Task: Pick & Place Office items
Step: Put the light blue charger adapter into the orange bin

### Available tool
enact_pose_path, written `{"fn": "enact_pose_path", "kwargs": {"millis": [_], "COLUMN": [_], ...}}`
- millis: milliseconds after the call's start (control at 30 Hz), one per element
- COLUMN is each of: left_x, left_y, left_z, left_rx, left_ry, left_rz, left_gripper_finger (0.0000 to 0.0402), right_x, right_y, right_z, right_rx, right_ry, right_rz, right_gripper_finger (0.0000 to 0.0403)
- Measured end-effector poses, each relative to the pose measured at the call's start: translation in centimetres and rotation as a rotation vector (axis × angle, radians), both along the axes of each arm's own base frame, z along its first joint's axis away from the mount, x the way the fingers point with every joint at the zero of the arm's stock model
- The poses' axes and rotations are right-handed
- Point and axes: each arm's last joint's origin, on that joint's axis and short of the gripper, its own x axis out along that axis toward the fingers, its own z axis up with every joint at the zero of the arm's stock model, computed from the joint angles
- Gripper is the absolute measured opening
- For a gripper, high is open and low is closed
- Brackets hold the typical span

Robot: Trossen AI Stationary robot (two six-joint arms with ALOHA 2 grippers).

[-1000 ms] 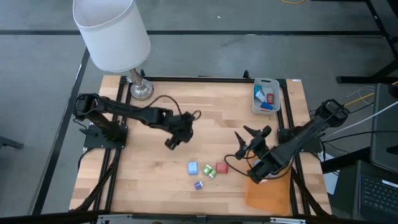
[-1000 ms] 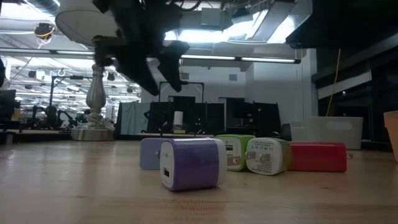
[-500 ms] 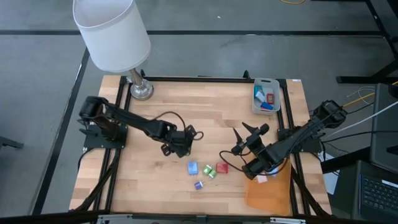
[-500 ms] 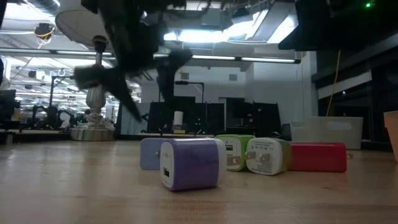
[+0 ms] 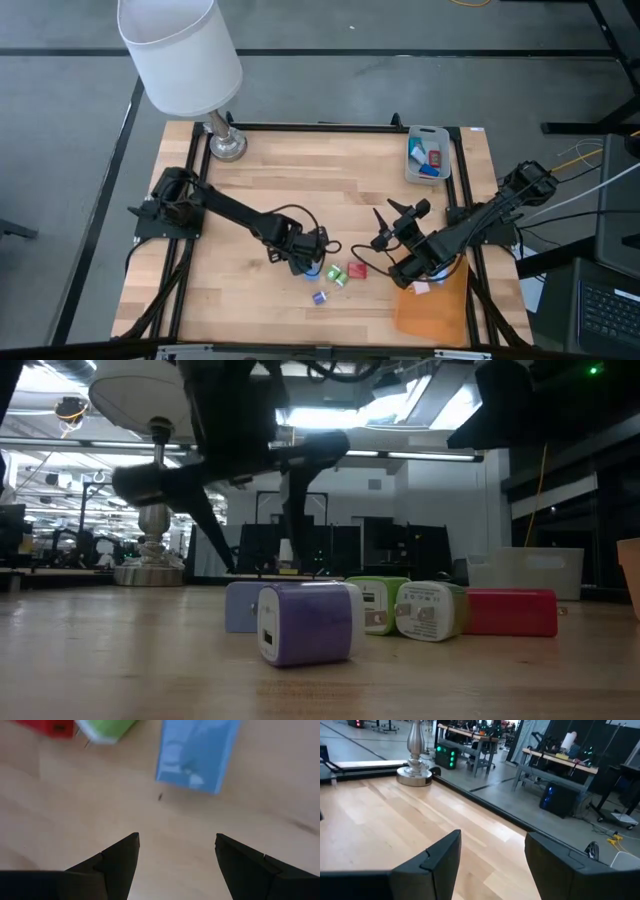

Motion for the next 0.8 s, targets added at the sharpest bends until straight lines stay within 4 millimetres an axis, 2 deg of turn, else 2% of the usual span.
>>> {"fn": "enact_pose_path", "kwargs": {"millis": [200, 433, 800], "left_x": [0.8, 1.2, 1.2], "left_y": [-1.1, -1.6, -1.6], "left_z": [0.6, 0.3, 0.2], "left_rx": [-0.038, -0.071, -0.098], "left_ry": [0.016, 0.042, 0.046], "left_rz": [-0.032, -0.06, -0.075], "left_gripper_finger": [0.0255, 0.0259, 0.0301], "right_x": [0.0, 0.1, 0.5], "right_y": [0.0, 0.1, 0.5], "right_z": [0.0, 0.0, 0.1], "right_rx": [0.006, 0.021, 0.021], "right_ry": [-0.003, -0.007, 0.028], "right_rz": [0.001, 0.005, 0.028], "right_gripper_finger": [0.0217, 0.0217, 0.0217]}}
